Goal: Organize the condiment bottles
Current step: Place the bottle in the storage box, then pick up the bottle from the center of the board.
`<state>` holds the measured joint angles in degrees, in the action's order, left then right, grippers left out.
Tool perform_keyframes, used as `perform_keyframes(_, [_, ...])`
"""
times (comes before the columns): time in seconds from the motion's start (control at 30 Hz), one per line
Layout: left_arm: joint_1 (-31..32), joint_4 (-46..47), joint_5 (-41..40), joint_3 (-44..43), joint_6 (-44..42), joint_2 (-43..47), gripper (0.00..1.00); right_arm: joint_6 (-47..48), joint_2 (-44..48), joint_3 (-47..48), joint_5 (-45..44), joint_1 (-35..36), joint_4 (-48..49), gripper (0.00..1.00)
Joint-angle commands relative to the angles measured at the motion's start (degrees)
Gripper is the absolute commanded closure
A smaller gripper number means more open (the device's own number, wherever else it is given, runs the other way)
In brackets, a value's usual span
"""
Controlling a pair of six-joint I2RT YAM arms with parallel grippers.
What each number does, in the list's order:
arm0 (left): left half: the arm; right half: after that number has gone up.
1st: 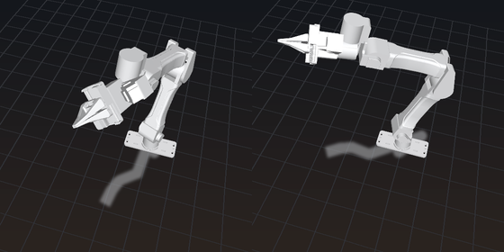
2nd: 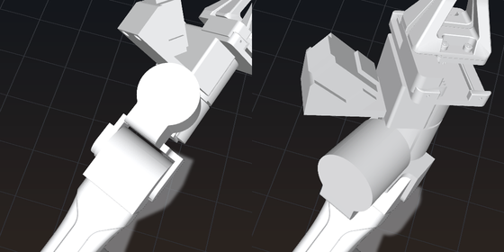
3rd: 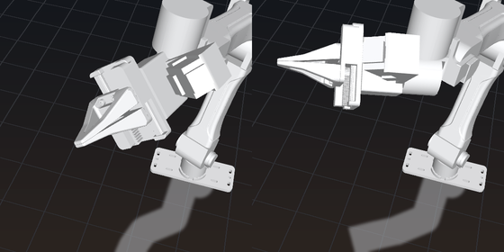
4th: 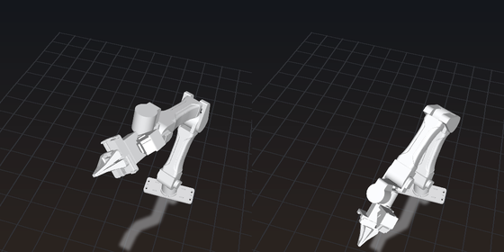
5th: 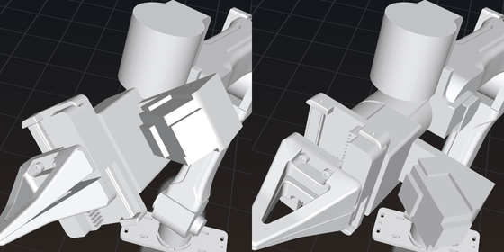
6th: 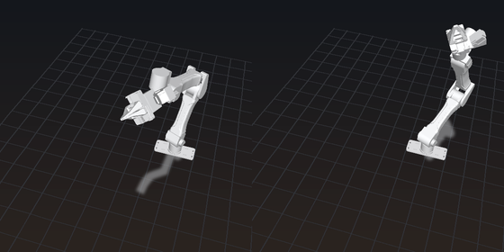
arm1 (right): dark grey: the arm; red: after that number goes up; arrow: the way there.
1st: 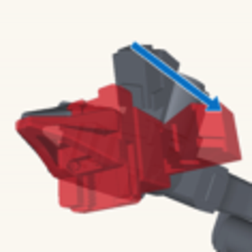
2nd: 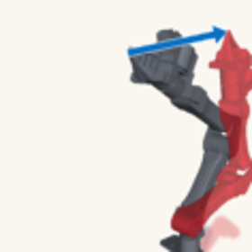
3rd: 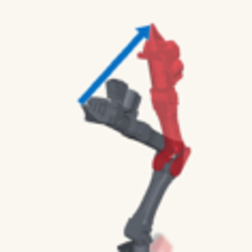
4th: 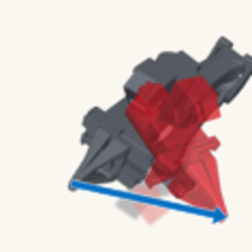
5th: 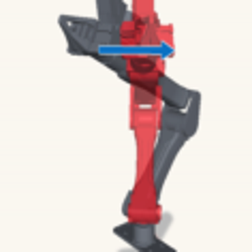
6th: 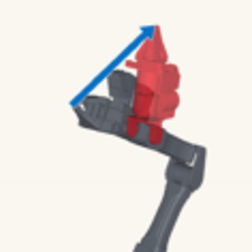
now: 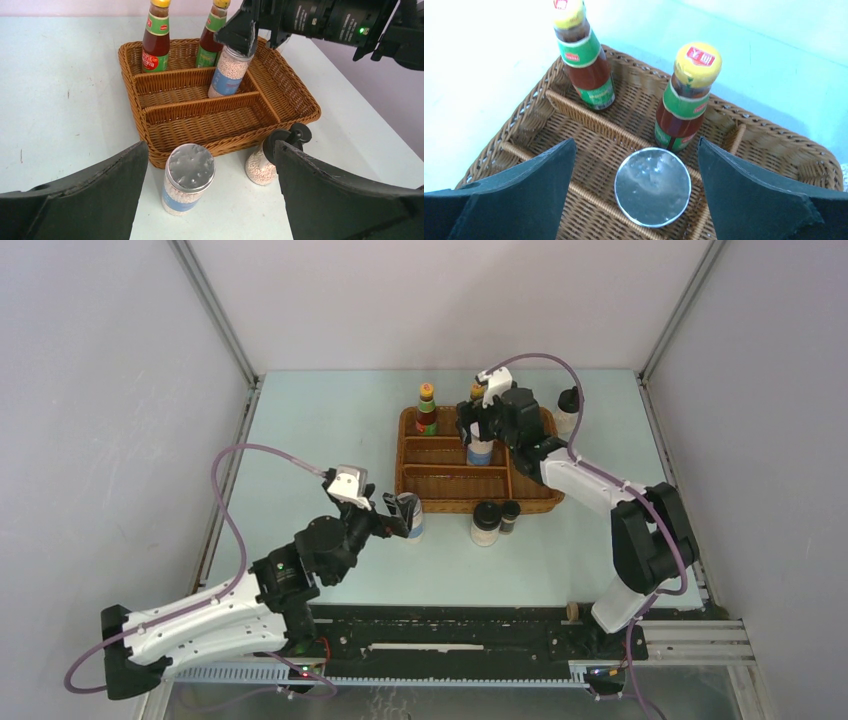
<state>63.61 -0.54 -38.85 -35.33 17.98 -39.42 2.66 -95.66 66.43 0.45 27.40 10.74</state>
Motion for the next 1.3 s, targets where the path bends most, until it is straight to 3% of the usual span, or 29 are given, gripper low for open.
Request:
perform_keyframes(0.0, [0.19,0.93,-1.82,-0.44,0.1,-0.67,0.0,0.33,1.06,3.24,-0.45,-0.41,2.48,0.01])
perform_keyframes(0.5, [0.28,0.27,-1.77,2.93,3.6,-5.62,0.0,-2.19,13.1,2.77,-6.86,0.14,-2.32,0.0])
perform_keyframes(0.83, [1.67,5.88,-3.18,4.09,3.56,-13.47,0.0,-4.15,27.16,-2.18,-9.44,2.14,-4.72,0.0])
perform_keyframes(1.27, [2.04,12.52,-6.14,5.53,4.48,-20.52,0.0,-4.03,35.66,-7.24,-10.55,4.4,-6.66,0.0])
